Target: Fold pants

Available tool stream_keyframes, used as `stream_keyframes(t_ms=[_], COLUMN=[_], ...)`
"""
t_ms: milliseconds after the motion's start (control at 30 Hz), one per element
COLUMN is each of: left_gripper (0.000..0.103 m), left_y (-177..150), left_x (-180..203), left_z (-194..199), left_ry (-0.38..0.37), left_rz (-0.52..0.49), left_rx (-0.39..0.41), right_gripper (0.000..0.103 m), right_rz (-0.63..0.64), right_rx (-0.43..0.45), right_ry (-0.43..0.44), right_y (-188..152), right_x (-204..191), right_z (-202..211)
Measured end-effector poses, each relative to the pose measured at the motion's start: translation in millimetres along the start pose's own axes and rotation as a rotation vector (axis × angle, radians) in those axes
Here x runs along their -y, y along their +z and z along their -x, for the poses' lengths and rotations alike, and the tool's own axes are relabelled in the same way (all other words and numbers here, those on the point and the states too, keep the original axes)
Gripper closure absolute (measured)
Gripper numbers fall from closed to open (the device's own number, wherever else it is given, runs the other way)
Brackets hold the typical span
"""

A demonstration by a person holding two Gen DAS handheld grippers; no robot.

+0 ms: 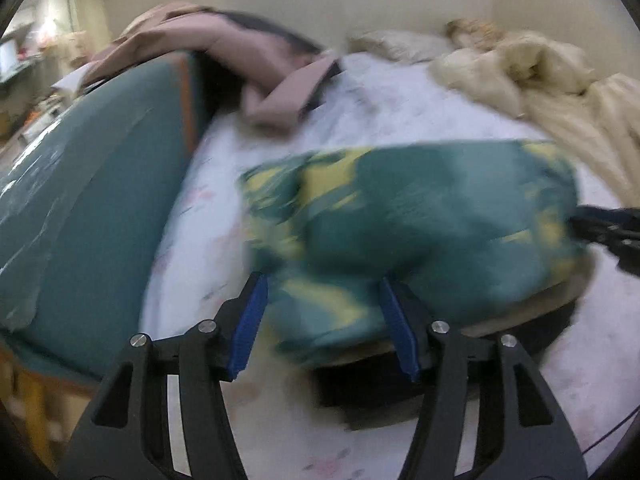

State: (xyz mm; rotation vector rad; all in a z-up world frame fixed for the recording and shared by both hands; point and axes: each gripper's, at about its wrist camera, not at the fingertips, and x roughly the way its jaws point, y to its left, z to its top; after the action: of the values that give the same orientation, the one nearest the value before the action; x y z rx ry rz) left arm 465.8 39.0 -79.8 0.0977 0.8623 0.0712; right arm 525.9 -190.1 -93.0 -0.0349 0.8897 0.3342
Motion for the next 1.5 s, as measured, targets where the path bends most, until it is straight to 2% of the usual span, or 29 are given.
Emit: stream_keyframes(t_ms=[33,100,167,300,333,400,467,533,600,633,667,800,833,900,1100,1300,1400,1500], left_gripper=[0.047,0.048,0.049,0.049,0.049,0.049,0.049,0.047,0.034,0.02,0.014,0.01,0.004,0.0,0.0,0.0,0.0,0.0], left_y=[-3,-11,-19,-44,-52,-68,-84,-101,-115,-125,-134,-173,-182,-200,-245,-272,-278,-281], left_x=[-8,-28,-45,-46,-43,-35,-25,-14,-5,0,4,10,10,11,23,31,35,36], left_z=[-2,5,27,84,104,137,173,212,247,265,280,331,341,359,389,393,395,393], left_ry=[0.039,0.062,0.01,-0.057,-0.077,-0.115,-0.153,-0.138,-0.119,-0.117,-0.118,-0.133,-0.131,-0.128,-0.091,-0.097,-0.073,-0.099], left_rz=[0.01,0.062,0.112,0.154,0.174,0.196,0.202,0.184,0.168,0.155,0.146,0.138,0.145,0.154,0.117,0.087,0.088,0.1], left_rx=[-0.022,-0.061,-0.052,-0.01,0.009,0.033,0.063,0.124,0.172,0.189,0.201,0.234,0.238,0.255,0.267,0.282,0.298,0.287], right_gripper=[0.066,0.064,0.064,0.061,0.059,0.034,0.027,0.026,0.025,0.025,0.024,0.021,0.019,0.008,0.0,0.0,0.0,0.0], right_rz=[-0.012,-0.071,-0.098,-0.084,-0.088,-0.085,-0.074,-0.06,-0.059,-0.065,-0.069,-0.047,-0.042,-0.048,-0.05,-0.112,-0.152,-0.145], right_rx=[-0.016,-0.041,-0.01,0.067,0.077,0.099,0.14,0.173,0.203,0.211,0.22,0.262,0.283,0.295,0.327,0.33,0.297,0.318], right_ry=[-0.057,-0.079,-0.023,0.075,0.101,0.115,0.136,0.127,0.108,0.108,0.109,0.06,0.044,0.032,-0.024,-0.052,-0.052,-0.083], right_y=[-4,-10,-18,-44,-56,-72,-90,-109,-132,-137,-147,-185,-198,-215,-269,-313,-321,-324], right_x=[5,23,34,22,15,-2,-23,-42,-61,-65,-72,-97,-103,-110,-129,-126,-122,-125], right_z=[-2,3,30,98,117,146,180,213,249,259,274,321,334,350,379,378,370,370])
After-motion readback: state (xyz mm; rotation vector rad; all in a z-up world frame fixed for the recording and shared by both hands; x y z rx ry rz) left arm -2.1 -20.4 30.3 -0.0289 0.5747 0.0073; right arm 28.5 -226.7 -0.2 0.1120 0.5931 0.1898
